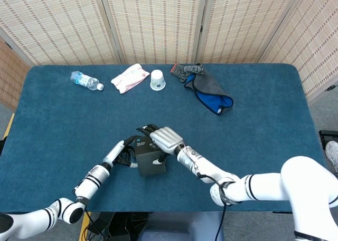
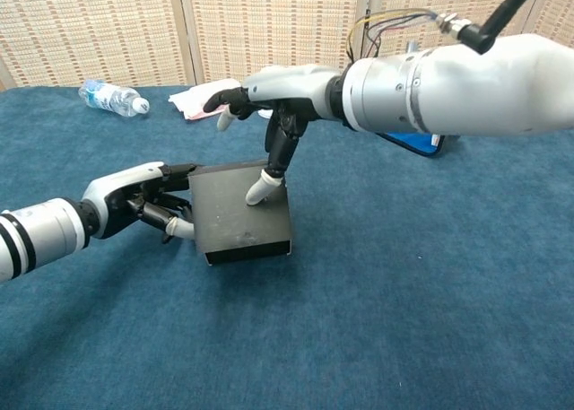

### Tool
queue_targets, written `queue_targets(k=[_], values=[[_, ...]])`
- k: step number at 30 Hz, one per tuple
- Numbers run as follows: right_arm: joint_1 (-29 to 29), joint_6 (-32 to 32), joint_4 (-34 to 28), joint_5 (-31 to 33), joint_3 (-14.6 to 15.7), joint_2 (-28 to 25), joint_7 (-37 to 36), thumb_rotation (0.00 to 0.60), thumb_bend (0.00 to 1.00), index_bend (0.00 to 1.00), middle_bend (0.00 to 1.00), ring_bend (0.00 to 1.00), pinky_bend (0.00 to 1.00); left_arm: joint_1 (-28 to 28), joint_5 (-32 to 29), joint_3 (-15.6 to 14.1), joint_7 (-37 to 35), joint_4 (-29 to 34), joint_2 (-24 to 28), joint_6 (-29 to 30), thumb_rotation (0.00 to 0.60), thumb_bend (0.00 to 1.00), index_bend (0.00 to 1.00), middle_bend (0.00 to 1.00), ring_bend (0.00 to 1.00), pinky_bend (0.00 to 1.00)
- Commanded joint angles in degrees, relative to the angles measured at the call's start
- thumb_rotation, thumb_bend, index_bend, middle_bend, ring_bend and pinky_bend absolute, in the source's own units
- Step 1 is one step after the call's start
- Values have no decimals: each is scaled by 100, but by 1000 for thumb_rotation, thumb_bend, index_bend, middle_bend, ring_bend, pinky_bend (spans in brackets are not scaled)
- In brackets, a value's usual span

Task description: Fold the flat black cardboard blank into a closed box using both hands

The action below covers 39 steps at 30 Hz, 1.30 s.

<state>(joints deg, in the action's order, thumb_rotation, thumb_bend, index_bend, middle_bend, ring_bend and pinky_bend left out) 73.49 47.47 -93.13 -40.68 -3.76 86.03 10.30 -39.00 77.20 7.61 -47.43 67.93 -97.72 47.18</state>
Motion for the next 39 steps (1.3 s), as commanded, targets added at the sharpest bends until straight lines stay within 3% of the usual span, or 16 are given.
queue_targets(k=[1, 5, 14, 19, 31, 39], values=[[164, 708, -90, 740, 93, 459, 985, 600, 0, 0, 72, 77, 252, 19, -50, 27, 90, 19, -16, -1, 600, 147, 168, 243, 546, 697], [85, 790, -171, 848, 21, 564, 1224, 600, 0, 0, 71, 72, 235, 30, -121, 59, 246, 64, 0, -28, 600, 146, 158, 234, 516, 685], [-156, 892, -178, 670, -25, 661, 1563, 600, 0, 0, 33, 19, 164, 74, -220, 112, 541, 284, 112, -40, 600, 147, 131, 134, 154, 503], [-315, 1095, 14, 359, 41, 831, 1797, 600, 0, 25, 40, 19, 164, 107, -278, 153, 647, 318, 114, -15, 600, 146, 131, 83, 37, 402], [-796, 1398, 721, -794, 211, 1196, 2069, 600, 0, 229, 122, 32, 164, 181, -315, 234, 736, 280, 215, 40, 600, 147, 132, 36, 0, 315], [-1039, 1388, 1143, -1363, 221, 1330, 2156, 600, 0, 259, 143, 42, 164, 186, -345, 267, 674, 252, 283, -65, 600, 147, 132, 20, 0, 288]])
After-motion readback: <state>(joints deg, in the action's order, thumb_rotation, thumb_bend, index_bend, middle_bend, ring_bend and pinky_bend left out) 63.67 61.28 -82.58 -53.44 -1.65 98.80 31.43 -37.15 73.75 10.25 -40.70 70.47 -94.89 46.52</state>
